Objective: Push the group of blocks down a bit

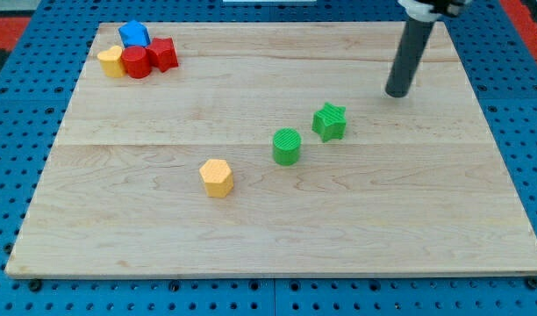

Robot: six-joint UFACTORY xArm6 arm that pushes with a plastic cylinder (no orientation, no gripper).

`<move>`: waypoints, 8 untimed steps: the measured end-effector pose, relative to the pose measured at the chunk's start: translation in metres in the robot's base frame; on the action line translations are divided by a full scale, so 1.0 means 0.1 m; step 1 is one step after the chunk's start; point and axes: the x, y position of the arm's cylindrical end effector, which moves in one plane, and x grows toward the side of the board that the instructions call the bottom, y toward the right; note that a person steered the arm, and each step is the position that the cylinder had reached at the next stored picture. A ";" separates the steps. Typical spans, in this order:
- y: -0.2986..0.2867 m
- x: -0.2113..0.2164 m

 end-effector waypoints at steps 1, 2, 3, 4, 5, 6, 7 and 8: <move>-0.63 -0.40; -1.41 -0.75; -2.16 -1.09; -2.84 -1.42; -3.08 -1.46; -3.22 -1.46; -3.41 -1.45; -3.84 -1.46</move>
